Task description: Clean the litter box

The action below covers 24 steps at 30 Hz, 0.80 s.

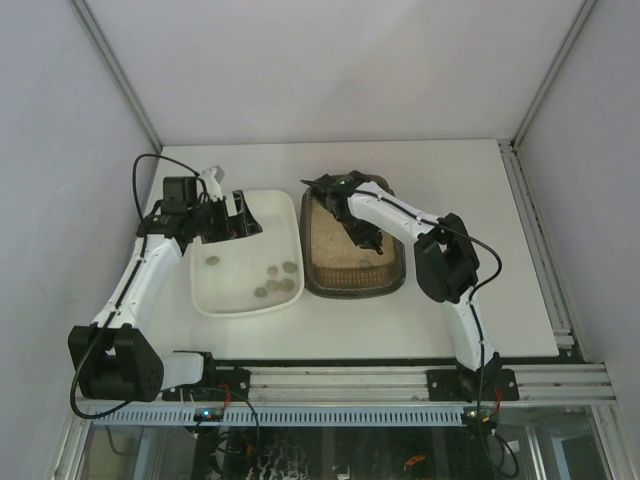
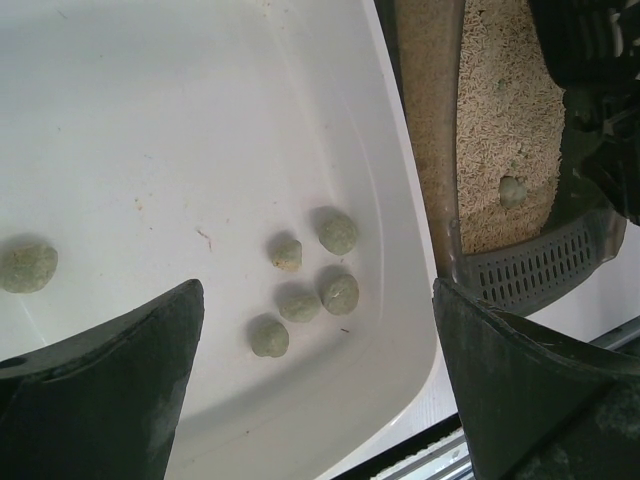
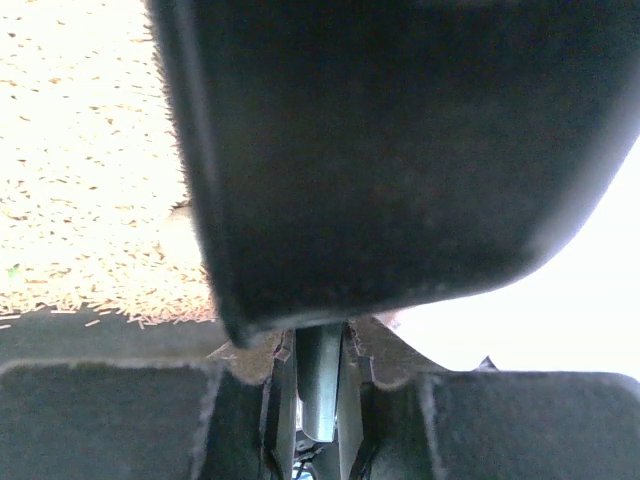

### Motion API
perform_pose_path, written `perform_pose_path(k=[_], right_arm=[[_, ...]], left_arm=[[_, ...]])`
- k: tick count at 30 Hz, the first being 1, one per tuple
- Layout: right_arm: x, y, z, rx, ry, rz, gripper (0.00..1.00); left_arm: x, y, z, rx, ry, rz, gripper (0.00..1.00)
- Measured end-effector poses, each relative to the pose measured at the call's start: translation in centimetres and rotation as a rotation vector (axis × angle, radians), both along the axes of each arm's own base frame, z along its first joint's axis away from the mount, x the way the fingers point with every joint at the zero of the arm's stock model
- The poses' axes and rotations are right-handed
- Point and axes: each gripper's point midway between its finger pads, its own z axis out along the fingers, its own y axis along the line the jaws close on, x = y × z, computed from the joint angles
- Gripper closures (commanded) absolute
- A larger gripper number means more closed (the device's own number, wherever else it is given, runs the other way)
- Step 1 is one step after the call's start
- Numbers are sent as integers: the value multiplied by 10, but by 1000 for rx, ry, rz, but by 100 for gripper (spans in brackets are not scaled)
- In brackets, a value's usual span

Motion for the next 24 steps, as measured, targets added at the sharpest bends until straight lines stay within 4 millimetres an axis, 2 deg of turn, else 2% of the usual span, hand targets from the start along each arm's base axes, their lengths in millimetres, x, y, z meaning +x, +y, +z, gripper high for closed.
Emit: perform_pose_path(k=[4,13,24], right_arm=[[2,-12,12,-50,-54,-30,100],[10,-42,13,-203,-114,-81,100],[24,-47,12,-212,-80,-83,100]], left_arm=[[0,0,0,0,0,0,1],[-3,0,-6,1,10,-1,1],[-5,0,-9,2,14,-2,1]])
